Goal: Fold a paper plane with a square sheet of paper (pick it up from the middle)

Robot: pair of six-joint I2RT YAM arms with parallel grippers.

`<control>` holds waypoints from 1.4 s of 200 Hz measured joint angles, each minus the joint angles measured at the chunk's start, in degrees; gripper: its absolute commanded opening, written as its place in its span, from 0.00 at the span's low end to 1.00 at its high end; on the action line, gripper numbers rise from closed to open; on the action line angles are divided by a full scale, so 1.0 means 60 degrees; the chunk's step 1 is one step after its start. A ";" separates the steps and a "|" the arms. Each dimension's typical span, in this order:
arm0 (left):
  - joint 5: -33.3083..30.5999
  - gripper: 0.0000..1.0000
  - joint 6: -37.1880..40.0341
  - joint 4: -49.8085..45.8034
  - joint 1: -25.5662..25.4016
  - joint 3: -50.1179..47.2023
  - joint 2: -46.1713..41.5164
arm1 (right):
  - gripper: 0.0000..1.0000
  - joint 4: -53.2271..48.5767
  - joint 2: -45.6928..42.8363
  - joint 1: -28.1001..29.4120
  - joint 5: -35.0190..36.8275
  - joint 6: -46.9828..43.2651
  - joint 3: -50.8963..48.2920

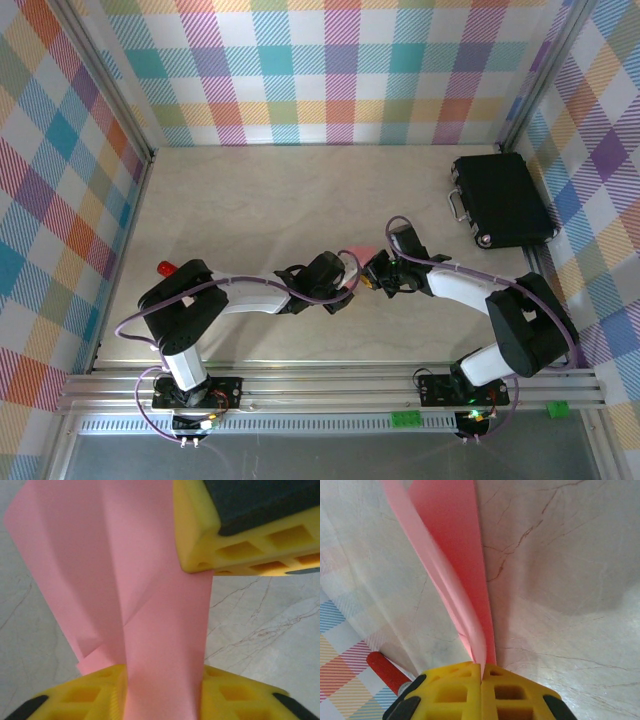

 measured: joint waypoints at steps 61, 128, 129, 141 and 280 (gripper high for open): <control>-0.0098 0.16 -0.0040 0.0495 -0.0025 -0.0197 0.0000 | 0.47 -0.0273 -0.0124 -0.0306 -0.0164 0.0036 -0.0004; 0.0517 0.06 -0.0878 0.1162 0.0127 -0.0816 -0.0004 | 0.68 -0.0969 -0.1166 -0.1213 -0.0084 -0.0783 -0.0058; 0.0539 0.06 -0.0878 0.1198 0.0142 -0.0831 -0.0004 | 0.68 -0.0973 -0.1169 -0.1220 -0.0087 -0.0798 -0.0062; 0.0878 0.04 -0.1293 0.1388 0.0255 -0.0947 -0.0015 | 0.69 -0.1049 -0.1209 -0.1311 -0.0073 -0.1093 -0.0084; 0.4557 0.00 -0.5588 0.1133 0.1588 -0.0372 0.0084 | 0.89 -0.1781 -0.0430 -0.1333 -0.0539 -0.6903 0.0302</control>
